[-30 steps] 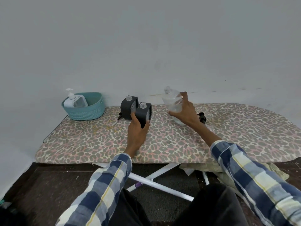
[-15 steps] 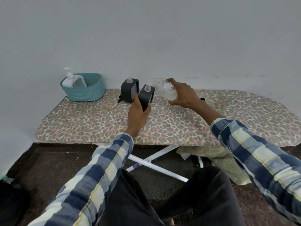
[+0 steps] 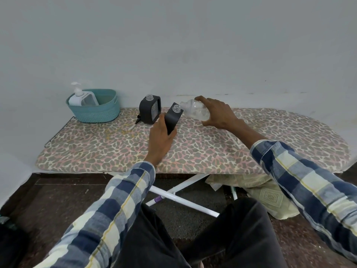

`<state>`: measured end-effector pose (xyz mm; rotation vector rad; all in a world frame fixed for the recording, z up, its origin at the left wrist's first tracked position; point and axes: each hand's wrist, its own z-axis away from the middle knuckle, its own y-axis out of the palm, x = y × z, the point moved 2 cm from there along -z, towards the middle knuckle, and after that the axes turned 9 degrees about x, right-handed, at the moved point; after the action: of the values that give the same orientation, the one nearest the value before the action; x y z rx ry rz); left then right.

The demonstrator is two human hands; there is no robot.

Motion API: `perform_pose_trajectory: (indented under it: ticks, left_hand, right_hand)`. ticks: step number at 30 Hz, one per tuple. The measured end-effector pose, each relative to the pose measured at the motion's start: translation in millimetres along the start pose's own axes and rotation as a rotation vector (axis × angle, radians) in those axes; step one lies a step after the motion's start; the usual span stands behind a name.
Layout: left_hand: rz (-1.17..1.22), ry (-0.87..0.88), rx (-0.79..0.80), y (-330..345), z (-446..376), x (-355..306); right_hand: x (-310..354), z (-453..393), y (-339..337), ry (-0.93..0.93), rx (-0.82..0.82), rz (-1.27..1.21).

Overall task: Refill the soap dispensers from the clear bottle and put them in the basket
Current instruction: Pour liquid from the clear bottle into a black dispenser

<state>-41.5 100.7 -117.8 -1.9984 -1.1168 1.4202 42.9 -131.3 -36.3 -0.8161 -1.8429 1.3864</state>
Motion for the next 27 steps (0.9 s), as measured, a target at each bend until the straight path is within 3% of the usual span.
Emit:
perform_pose_trajectory:
  ticks: [27]
  left_hand:
    - [-0.053, 0.042, -0.016, -2, 4, -5]
  right_hand:
    - [8, -9, -31, 0.015, 0.121, 0.170]
